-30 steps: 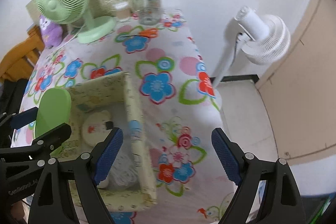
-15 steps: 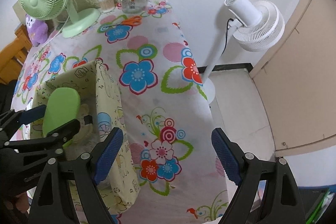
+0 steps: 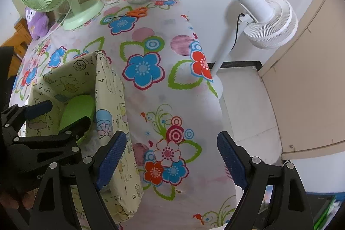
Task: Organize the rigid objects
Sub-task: 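Lower the green pad into the storage box and open the left tool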
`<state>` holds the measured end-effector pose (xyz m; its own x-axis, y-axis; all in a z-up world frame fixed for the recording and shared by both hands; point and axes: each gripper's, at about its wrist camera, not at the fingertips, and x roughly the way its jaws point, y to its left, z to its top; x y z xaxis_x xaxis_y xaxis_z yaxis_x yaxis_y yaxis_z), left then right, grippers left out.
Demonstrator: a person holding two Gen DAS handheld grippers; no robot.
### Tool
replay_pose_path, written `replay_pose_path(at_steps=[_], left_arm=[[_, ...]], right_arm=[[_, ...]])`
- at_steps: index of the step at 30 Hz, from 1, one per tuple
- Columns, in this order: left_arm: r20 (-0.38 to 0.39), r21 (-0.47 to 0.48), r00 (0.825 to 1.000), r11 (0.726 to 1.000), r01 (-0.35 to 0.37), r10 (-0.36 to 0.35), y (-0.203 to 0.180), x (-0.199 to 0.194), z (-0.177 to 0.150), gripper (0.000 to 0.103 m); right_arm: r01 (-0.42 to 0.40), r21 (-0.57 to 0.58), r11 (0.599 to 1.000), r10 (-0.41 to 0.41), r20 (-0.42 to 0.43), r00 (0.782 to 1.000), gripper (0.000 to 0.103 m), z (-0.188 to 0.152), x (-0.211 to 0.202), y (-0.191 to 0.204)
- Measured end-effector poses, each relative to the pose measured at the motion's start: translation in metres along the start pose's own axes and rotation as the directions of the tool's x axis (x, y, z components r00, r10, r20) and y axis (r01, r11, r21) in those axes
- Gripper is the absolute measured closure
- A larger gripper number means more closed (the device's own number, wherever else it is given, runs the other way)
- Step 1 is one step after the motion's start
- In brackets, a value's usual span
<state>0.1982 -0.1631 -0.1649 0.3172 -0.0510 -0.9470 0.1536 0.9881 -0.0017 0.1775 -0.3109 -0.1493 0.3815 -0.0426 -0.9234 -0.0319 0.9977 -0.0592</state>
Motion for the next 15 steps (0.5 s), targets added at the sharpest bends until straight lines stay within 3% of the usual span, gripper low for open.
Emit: replay_pose_path(at_steps=[15], left_arm=[[0.07, -0.066, 0.996, 0.996, -0.056, 0.061, 0.023, -0.056, -0.017, 0.013]], right_arm=[[-0.067, -0.019, 0.998, 0.068, 0.087, 0.994, 0.015, 0.002, -0.031, 0.014]])
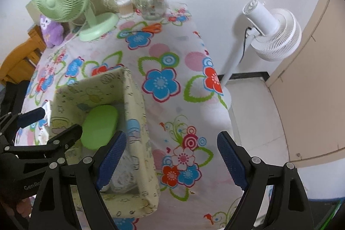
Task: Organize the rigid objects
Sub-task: 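Lower the green pad into the storage box and open the left tool, then withdraw both tools from the storage box toward the chargers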
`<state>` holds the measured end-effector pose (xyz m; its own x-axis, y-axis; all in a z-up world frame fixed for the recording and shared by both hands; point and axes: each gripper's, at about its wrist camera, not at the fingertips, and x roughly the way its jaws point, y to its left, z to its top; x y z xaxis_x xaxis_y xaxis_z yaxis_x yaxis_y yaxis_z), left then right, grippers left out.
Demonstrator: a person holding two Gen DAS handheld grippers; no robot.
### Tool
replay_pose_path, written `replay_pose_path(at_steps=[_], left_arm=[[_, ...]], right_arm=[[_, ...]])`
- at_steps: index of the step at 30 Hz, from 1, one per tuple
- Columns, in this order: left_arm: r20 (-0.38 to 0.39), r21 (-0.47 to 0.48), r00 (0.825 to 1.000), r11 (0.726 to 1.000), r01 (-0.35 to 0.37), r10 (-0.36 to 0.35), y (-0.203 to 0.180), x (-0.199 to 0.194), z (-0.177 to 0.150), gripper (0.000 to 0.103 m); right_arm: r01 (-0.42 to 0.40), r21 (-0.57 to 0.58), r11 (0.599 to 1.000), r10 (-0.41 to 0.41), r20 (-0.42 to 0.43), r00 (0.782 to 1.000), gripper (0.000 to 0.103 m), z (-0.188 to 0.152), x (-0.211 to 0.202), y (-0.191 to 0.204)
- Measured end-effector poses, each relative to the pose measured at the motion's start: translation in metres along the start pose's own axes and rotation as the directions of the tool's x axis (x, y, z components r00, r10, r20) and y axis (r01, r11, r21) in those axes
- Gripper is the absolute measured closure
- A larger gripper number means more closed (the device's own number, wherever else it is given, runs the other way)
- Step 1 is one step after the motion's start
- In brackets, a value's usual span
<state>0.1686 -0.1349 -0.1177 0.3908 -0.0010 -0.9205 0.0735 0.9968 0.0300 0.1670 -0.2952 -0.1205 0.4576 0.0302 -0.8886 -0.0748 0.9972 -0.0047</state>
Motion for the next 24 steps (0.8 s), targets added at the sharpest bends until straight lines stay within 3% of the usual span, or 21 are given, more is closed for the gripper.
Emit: replay_pose_path(at_steps=[9, 14, 24], left_arm=[[0.014, -0.066, 0.999, 0.997, -0.037, 0.038, 0.019, -0.027, -0.021, 0.012], [0.03, -0.085, 0.999, 0.996, -0.021, 0.024, 0.031, -0.041, -0.032, 0.01], [0.058, -0.033, 0.998, 0.999, 0.006, -0.004, 0.051, -0.062, -0.044, 0.009]], right_arm=[[-0.043, -0.049, 0.998, 0.045, 0.046, 0.998, 0.015, 0.0, -0.02, 0.019], [-0.056, -0.057, 0.997, 0.059, 0.067, 0.996, 0.015, -0.003, -0.03, 0.032], [-0.065, -0.066, 0.996, 0.071, 0.098, 0.993, 0.015, -0.013, -0.052, 0.074]])
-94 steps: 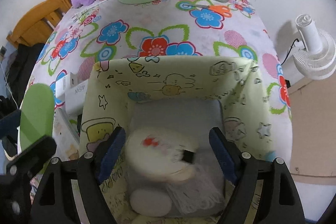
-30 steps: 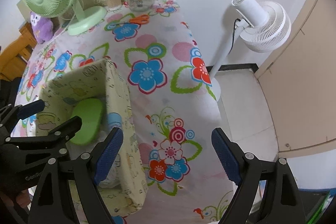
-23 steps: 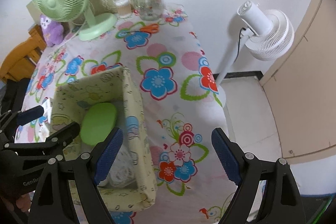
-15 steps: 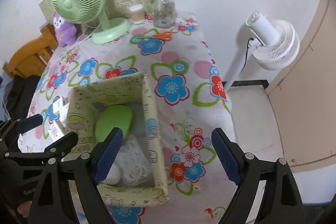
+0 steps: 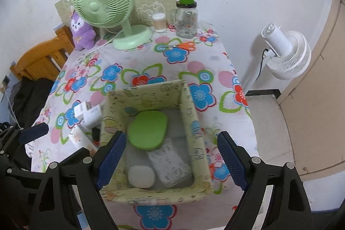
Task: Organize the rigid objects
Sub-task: 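Withdraw both tools from the storage box toward the chargers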
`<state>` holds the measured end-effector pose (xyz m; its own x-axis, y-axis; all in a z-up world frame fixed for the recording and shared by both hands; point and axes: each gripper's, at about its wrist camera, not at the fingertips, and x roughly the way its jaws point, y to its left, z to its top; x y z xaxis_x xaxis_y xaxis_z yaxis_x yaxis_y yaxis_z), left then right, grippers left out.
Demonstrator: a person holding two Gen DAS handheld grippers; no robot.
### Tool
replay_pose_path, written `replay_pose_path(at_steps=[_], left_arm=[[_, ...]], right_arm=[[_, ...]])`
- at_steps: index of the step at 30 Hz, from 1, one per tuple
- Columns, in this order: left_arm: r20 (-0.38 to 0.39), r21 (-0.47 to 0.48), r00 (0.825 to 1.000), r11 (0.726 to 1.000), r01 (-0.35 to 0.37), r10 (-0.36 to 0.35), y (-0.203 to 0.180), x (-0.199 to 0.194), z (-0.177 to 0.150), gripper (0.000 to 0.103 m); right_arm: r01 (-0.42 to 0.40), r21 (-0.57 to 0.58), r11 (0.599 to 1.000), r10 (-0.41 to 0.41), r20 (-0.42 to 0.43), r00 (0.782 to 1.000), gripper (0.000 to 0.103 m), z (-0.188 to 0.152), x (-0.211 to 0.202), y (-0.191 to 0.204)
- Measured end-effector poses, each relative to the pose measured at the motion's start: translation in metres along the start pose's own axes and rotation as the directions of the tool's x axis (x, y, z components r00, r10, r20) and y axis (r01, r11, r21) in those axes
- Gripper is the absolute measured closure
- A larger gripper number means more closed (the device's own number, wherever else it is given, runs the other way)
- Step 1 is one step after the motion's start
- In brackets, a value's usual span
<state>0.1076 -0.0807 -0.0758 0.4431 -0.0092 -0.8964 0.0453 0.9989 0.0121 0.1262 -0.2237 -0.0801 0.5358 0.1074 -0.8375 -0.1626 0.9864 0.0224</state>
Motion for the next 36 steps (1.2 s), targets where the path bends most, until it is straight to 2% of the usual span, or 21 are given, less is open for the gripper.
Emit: replay_pose_path(at_steps=[20, 36], left_arm=[[0.046, 0.052, 0.998, 0.998, 0.031, -0.033, 0.065, -0.023, -0.016, 0.005], [0.06, 0.167, 0.994, 0.983, 0.082, -0.093, 0.118, -0.033, -0.031, 0.004]], right_arm=[[0.035, 0.024, 0.999, -0.036, 0.04, 0.999, 0.015, -0.009, -0.024, 0.072], [0.109, 0.12, 0.987, -0.117, 0.061, 0.991, 0.015, -0.032, -0.041, 0.125]])
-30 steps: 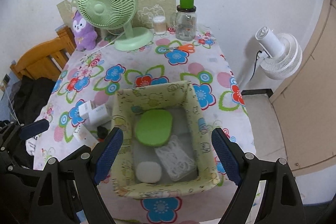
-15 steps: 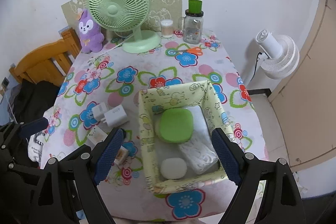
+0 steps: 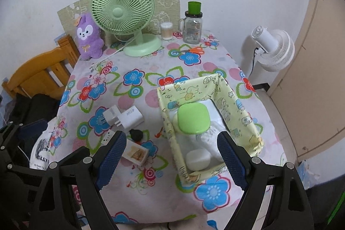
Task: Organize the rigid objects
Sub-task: 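Withdraw both tools from the storage box toward the chargers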
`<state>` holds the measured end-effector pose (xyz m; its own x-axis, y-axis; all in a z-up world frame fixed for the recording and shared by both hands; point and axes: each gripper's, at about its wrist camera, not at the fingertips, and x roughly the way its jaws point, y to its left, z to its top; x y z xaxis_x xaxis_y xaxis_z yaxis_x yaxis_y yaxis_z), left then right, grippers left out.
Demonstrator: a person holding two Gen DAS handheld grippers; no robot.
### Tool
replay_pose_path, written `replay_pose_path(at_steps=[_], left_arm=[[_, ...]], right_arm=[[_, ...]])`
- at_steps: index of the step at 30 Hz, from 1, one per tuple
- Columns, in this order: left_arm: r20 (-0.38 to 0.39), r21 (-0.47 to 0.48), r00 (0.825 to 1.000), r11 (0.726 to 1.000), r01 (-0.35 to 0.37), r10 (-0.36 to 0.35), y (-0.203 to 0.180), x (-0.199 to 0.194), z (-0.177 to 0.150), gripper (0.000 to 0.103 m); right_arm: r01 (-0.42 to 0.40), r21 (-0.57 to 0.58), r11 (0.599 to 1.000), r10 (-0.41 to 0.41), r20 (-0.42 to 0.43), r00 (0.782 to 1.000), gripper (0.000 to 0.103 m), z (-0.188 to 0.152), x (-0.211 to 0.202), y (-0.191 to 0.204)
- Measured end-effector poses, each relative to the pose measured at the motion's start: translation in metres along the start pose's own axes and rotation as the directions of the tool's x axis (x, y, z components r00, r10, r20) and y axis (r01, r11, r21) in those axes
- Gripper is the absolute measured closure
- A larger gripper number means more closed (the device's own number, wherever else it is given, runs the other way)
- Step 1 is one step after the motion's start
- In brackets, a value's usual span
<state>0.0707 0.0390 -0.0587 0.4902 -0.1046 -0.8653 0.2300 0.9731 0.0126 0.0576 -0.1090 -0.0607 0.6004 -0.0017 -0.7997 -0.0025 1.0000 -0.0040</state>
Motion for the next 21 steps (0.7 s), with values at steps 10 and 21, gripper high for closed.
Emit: replay_pose_path(at_steps=[10, 21], left_arm=[[-0.018, 0.017, 0.999, 1.0, 0.026, -0.026, 0.024, 0.004, -0.011, 0.004], [-0.048, 0.026, 0.999, 1.0, 0.008, -0.007, 0.05, 0.023, -0.011, 0.004]], right_arm=[[0.029, 0.023, 0.999, -0.028, -0.017, 0.999, 0.015, -0.01, 0.0, 0.024], [0.018, 0.005, 1.0, -0.018, -0.04, 0.999, 0.015, -0.009, 0.019, 0.049]])
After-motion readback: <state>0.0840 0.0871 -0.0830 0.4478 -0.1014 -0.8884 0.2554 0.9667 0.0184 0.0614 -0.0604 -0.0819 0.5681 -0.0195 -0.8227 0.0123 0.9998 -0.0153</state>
